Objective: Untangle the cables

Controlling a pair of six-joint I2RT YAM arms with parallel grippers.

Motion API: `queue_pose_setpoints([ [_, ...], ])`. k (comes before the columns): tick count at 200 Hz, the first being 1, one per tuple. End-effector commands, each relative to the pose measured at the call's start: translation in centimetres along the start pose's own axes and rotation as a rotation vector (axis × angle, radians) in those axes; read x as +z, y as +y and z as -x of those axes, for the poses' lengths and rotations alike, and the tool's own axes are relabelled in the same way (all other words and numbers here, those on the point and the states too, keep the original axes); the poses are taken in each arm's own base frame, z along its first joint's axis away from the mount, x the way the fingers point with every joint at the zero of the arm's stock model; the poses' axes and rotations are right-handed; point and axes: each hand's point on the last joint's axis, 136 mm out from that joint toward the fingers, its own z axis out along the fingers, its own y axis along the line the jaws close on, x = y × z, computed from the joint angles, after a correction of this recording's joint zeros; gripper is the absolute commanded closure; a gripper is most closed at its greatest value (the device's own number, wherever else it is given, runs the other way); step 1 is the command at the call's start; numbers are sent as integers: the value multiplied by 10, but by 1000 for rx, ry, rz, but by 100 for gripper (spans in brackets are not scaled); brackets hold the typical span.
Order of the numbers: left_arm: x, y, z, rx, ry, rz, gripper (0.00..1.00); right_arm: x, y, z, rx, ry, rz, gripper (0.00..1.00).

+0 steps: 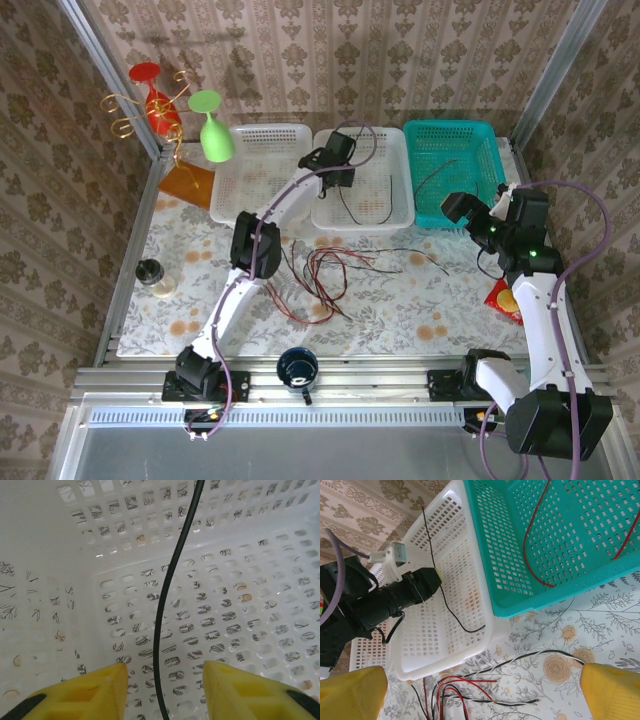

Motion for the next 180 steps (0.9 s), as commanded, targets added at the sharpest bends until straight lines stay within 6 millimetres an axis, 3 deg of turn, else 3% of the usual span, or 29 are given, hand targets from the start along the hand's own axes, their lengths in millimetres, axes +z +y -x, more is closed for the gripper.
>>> queue_pose_setpoints([
  [1,1,-4,12,12,-46,-14,65,-4,12,9,0,-17,40,0],
  [33,4,-2,15,36,-64,-1,73,-8,17,12,-6,-19,52,0],
  [62,9,-1,14,47,-72,10,73,-12,22,14,-19,-23,60,0],
  [90,8,-7,17,70,-83,-3,84,-15,25,15,-21,-25,70,0],
  [149,15,-1,12,37,-72,-2,77,-20,30,16,-28,-30,79,0],
  [180,15,3,13,13,-71,-4,100,-23,30,15,-32,-32,79,0],
])
